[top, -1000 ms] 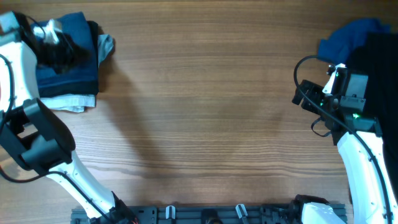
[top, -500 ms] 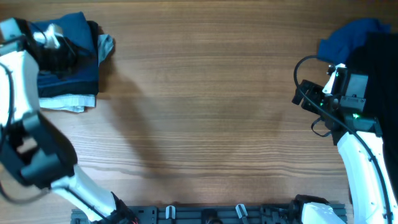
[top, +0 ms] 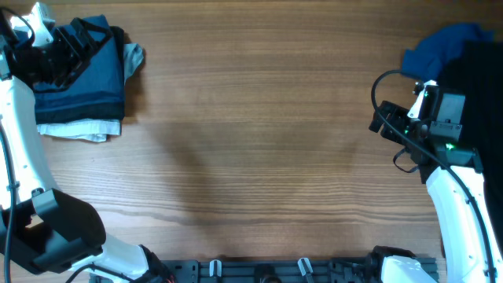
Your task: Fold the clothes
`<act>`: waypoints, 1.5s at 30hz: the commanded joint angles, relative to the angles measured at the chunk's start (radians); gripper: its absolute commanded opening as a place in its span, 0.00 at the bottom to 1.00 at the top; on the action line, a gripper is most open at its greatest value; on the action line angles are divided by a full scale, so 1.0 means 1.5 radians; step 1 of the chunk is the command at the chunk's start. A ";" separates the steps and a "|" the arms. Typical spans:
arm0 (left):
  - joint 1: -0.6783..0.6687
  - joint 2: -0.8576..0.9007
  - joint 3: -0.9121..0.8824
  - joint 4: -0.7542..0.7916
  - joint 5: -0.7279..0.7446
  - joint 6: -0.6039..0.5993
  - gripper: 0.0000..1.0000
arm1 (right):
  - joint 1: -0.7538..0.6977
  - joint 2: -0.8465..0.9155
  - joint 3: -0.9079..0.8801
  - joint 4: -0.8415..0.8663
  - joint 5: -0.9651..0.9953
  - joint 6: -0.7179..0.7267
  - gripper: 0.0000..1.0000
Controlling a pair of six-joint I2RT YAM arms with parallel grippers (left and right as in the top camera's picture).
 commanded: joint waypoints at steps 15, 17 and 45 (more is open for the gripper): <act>-0.003 0.005 0.000 0.000 0.010 -0.006 1.00 | -0.003 0.004 0.001 0.002 0.016 0.003 1.00; -0.003 0.005 0.000 0.000 0.010 -0.007 1.00 | -0.003 -0.009 0.000 0.002 0.016 0.003 1.00; -0.003 0.005 0.000 0.000 0.010 -0.006 1.00 | 0.142 -0.778 -0.311 0.171 0.011 0.090 1.00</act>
